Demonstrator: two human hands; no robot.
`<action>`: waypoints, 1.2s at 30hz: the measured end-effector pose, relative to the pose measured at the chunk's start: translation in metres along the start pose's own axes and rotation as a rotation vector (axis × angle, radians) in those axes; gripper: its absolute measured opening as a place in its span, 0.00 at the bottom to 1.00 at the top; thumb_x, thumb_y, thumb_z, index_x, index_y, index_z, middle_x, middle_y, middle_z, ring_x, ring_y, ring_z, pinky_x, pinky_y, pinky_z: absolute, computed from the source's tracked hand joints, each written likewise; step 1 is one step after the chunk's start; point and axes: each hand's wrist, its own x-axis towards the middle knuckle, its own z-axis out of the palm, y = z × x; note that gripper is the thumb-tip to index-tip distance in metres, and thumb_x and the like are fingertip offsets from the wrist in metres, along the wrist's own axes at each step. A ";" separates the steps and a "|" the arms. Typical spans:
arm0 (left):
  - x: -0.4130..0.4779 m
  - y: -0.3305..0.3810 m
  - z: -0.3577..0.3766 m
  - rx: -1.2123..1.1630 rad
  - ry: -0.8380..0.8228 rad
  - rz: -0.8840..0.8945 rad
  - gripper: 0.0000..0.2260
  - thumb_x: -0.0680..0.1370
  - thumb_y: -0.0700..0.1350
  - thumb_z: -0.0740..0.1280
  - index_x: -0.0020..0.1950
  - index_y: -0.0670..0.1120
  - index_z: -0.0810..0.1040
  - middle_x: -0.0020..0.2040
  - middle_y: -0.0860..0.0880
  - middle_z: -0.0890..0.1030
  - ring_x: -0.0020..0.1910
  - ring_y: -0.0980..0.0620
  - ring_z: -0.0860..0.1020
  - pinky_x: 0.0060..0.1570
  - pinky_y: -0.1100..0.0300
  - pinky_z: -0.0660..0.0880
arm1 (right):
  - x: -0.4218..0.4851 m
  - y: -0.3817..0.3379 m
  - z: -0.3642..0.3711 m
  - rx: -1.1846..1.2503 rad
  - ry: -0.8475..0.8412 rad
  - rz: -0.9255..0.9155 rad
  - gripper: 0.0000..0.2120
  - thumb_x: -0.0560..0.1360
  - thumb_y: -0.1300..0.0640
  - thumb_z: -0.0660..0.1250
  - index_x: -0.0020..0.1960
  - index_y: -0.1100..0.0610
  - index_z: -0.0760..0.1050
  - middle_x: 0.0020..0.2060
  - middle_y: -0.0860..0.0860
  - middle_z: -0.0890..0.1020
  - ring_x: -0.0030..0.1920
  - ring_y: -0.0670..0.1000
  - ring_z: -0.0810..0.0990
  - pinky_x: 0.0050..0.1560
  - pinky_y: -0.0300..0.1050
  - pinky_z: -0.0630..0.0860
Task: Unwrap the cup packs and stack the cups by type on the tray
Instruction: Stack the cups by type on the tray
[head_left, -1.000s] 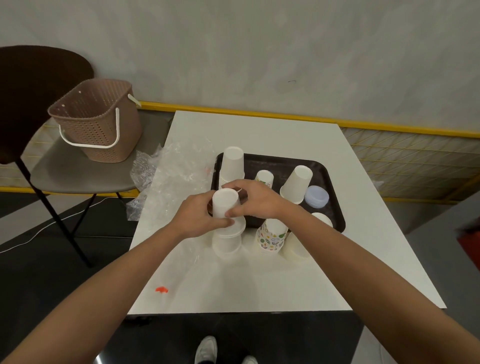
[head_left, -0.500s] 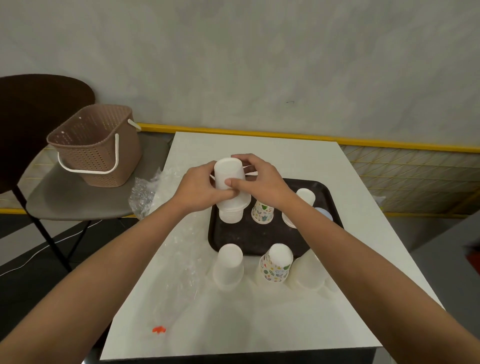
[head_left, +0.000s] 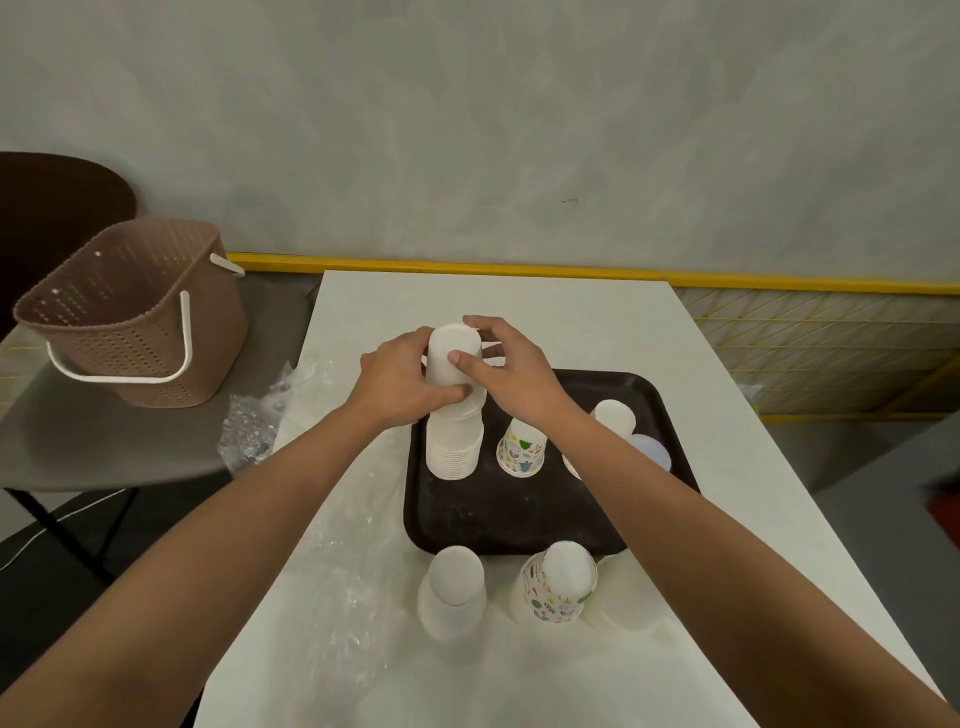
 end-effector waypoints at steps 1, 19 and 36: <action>0.001 -0.002 0.003 0.003 -0.011 -0.002 0.33 0.61 0.63 0.68 0.62 0.50 0.74 0.55 0.52 0.80 0.50 0.50 0.79 0.54 0.45 0.76 | 0.001 0.003 0.001 -0.001 -0.006 0.008 0.23 0.75 0.51 0.68 0.68 0.52 0.68 0.63 0.49 0.75 0.54 0.45 0.73 0.44 0.28 0.68; -0.009 -0.028 0.032 0.009 -0.139 -0.065 0.34 0.64 0.51 0.77 0.68 0.52 0.70 0.58 0.53 0.79 0.55 0.49 0.78 0.56 0.51 0.75 | -0.003 0.040 0.019 -0.097 -0.088 0.135 0.26 0.73 0.52 0.70 0.69 0.53 0.67 0.64 0.51 0.74 0.61 0.51 0.75 0.63 0.48 0.73; -0.108 -0.023 0.017 -0.087 -0.090 -0.109 0.44 0.63 0.56 0.78 0.74 0.50 0.62 0.72 0.51 0.68 0.68 0.51 0.70 0.62 0.55 0.69 | -0.077 0.032 0.007 -0.176 -0.060 0.030 0.20 0.72 0.50 0.71 0.62 0.52 0.74 0.60 0.48 0.75 0.56 0.46 0.73 0.52 0.37 0.67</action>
